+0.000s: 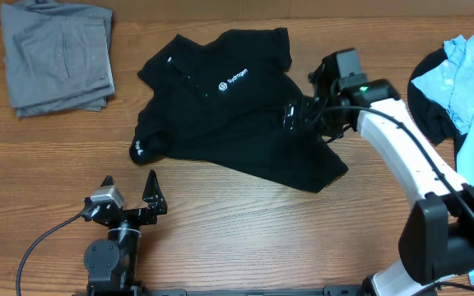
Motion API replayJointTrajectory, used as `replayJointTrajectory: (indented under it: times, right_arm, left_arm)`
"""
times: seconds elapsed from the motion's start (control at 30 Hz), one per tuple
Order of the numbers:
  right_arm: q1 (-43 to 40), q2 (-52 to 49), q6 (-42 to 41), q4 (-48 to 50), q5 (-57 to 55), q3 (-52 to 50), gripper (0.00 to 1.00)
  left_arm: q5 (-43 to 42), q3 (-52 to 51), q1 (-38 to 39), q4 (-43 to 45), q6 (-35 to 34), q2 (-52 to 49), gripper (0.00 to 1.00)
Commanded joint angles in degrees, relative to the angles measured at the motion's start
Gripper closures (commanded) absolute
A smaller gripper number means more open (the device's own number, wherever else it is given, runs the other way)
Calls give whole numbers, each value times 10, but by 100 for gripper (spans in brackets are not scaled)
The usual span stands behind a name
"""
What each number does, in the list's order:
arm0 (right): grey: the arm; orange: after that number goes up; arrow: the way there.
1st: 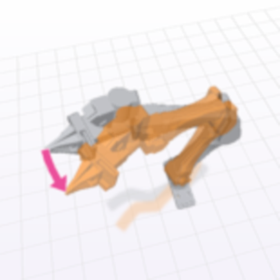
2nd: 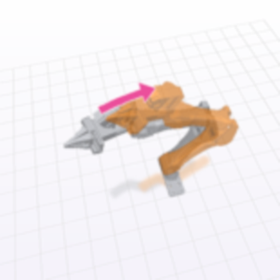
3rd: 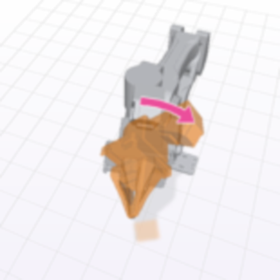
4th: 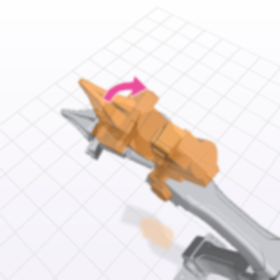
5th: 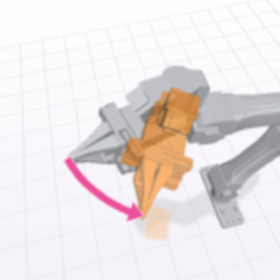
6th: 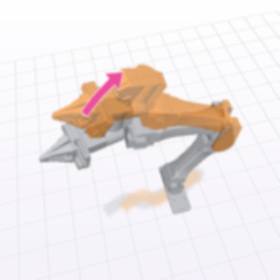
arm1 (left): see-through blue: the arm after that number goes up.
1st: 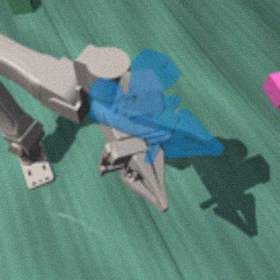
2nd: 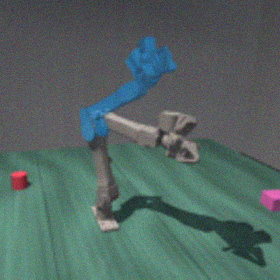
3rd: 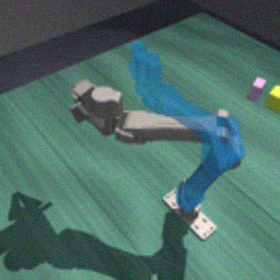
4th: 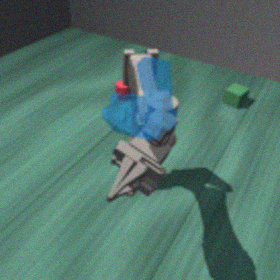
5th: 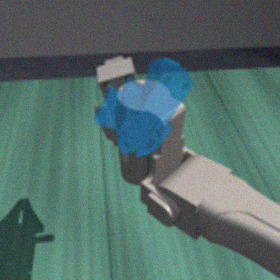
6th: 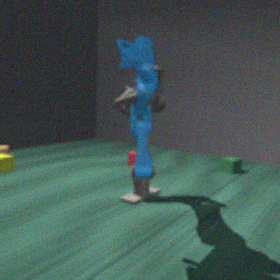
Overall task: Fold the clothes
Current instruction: 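Grasp the polo's right hem with the right gripper and drag it down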
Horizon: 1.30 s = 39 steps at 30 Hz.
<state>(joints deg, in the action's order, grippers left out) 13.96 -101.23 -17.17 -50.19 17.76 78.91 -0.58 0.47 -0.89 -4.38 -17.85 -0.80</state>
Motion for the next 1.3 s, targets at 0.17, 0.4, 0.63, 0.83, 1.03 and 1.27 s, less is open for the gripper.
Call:
replayJointTrajectory:
  times: [0.17,0.4,0.63,0.83,1.03,1.27]
  right_arm:
    - [2,-69,-103,63,19,-21,9]
    - [2,-123,-120,77,17,-21,10]
    - [2,-163,-120,90,12,-21,21]
    - [2,-163,-137,92,-4,-20,45]
    - [2,-154,-147,90,-17,-19,74]
    - [2,-118,-172,66,-62,-19,83]
  left_arm:
    - [6,-2,-4,-1,11,4,0]
    - [6,-2,-4,-1,11,4,0]
    - [6,-2,-4,-1,11,4,0]
    - [6,-2,-4,-1,11,4,0]
    - [6,-2,-4,-1,11,4,0]
    - [6,-2,-4,-1,11,4,0]
